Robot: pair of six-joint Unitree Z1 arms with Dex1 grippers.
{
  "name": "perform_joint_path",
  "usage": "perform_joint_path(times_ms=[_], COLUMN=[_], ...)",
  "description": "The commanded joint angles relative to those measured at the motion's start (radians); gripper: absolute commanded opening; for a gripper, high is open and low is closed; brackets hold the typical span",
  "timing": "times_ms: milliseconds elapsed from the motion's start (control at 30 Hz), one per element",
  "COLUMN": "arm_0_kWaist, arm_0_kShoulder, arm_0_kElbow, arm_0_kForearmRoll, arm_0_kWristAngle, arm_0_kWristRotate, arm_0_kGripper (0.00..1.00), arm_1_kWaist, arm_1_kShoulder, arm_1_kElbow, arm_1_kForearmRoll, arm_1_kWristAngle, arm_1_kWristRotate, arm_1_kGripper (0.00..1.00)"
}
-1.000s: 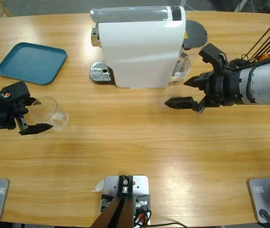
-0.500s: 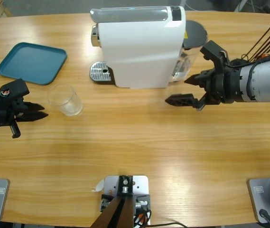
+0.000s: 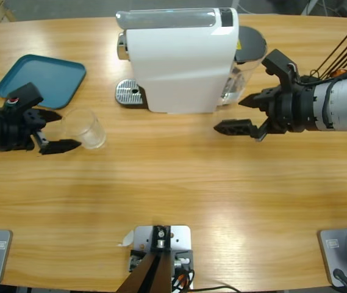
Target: Pour coffee
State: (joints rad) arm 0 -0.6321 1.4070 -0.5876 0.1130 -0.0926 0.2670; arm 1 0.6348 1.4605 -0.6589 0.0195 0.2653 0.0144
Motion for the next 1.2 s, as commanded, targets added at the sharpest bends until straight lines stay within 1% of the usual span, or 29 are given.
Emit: perform_joint_path(times_ms=[33, 400, 767, 1067, 1167, 1200], arm_0_kWaist=[0.008, 0.011, 0.011, 0.011, 0.011, 0.011], arm_0_kShoulder=[0.074, 0.106, 0.146, 0.165, 0.183, 0.186], arm_0_kElbow=[0.025, 0.036, 0.068, 0.074, 0.075, 0.075], arm_0_kForearmRoll=[-0.090, -0.127, -0.219, -0.226, -0.226, -0.226], arm_0_kWristAngle=[-0.010, -0.010, -0.026, -0.026, -0.026, -0.026], arm_0_kWristRotate=[-0.021, -0.025, -0.043, -0.058, -0.053, -0.052], arm_0_kGripper=[0.987, 0.982, 0.987, 0.981, 0.960, 0.907], arm_1_kWaist=[-0.020, -0.024, -0.033, -0.040, -0.042, -0.043], arm_1_kShoulder=[-0.016, -0.010, -0.011, -0.009, -0.009, -0.009], arm_1_kElbow=[0.028, 0.022, 0.020, 0.019, 0.019, 0.019], arm_1_kForearmRoll=[0.016, 0.016, 0.016, 0.016, 0.016, 0.016], arm_1_kWristAngle=[0.011, 0.014, 0.015, 0.015, 0.015, 0.016], arm_1_kWristRotate=[0.006, 0.006, 0.006, 0.006, 0.006, 0.006], arm_1_kGripper=[0.996, 0.996, 0.996, 0.996, 0.996, 0.996])
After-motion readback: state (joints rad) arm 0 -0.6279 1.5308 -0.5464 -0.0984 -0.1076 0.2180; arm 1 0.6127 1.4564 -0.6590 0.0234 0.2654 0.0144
